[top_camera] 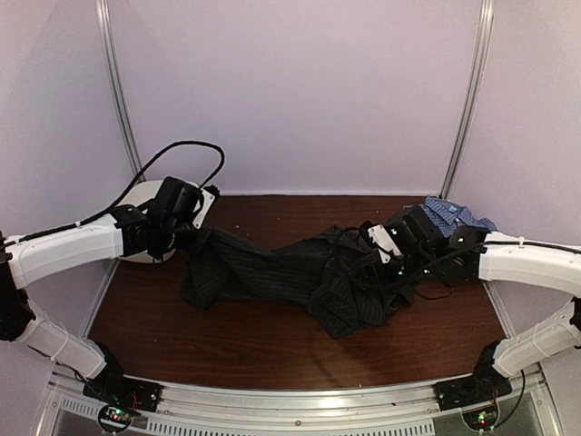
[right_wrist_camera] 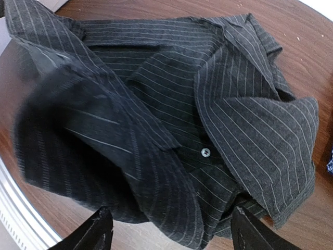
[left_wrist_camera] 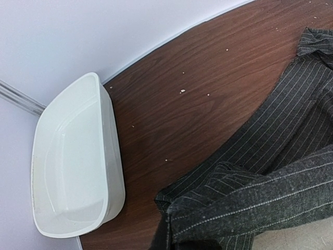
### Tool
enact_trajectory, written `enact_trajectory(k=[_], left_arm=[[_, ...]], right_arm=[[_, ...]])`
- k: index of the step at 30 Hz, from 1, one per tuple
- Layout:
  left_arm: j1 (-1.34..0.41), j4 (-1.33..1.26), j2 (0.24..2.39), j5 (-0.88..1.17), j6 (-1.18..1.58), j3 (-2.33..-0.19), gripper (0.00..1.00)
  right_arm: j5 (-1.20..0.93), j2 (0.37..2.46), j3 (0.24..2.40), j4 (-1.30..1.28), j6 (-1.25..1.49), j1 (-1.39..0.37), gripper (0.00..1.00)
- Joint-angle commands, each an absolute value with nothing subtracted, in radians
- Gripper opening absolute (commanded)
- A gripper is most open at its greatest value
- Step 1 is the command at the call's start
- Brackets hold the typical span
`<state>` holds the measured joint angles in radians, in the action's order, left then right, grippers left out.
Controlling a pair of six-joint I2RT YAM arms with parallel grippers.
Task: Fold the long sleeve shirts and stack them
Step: Place the flattened shirt at the center of the board, then pick up the flattened shirt from the center of the board, then flatten out the flattened shirt at the center of the board.
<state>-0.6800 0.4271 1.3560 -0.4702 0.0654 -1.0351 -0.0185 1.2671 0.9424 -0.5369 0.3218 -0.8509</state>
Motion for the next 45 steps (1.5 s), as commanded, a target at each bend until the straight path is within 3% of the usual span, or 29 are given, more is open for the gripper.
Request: enact_trajectory(k=[1, 11, 16, 19, 22, 23, 28, 34, 40, 45], left_arm=[[-0.666, 0.385, 1.356, -0.462, 0.075, -1.023, 0.0], [-0.666, 0.385, 1.351, -0.435, 0.078, -1.027, 0.0], [-0.666, 0.385, 1.346, -0.421, 0.077, -1.025, 0.0], [-0.665, 0.386, 1.341, -0.423, 0.077, -1.023, 0.0], [-0.665, 0.387, 1.332, -0.433, 0.074, -1.022, 0.0], [-0.664, 0.387, 1.326, -0.44, 0.074, -1.022, 0.0], [-0.657, 0.396, 1.289, -0.445, 0.072, -1.033, 0.0], [-0.624, 0.393, 1.214, -0.356, 0.063, -1.172, 0.0], [-0.622, 0.411, 1.18, -0.291, 0.023, -1.323, 0.0], [-0.623, 0.488, 1.117, -0.236, 0.011, -1.415, 0.0]], right_arm=[[0.003, 1.228, 0.853, -0.484, 0.355, -0.821, 0.78], [-0.067, 1.354, 0.82, -0.427, 0.312, -0.816, 0.73], [-0.082, 1.425, 0.839, -0.413, 0.276, -0.816, 0.62], [-0.083, 1.435, 0.86, -0.43, 0.269, -0.814, 0.42], [-0.063, 1.399, 0.882, -0.468, 0.267, -0.813, 0.06], [-0.04, 1.372, 0.896, -0.495, 0.272, -0.812, 0.0], [0.117, 1.217, 0.999, -0.663, 0.286, -0.803, 0.0], [0.35, 1.106, 1.332, -0.77, 0.217, -0.784, 0.0], [0.416, 1.209, 1.625, -0.918, 0.148, -0.78, 0.0], [0.282, 1.218, 1.693, -0.994, 0.107, -0.78, 0.0]])
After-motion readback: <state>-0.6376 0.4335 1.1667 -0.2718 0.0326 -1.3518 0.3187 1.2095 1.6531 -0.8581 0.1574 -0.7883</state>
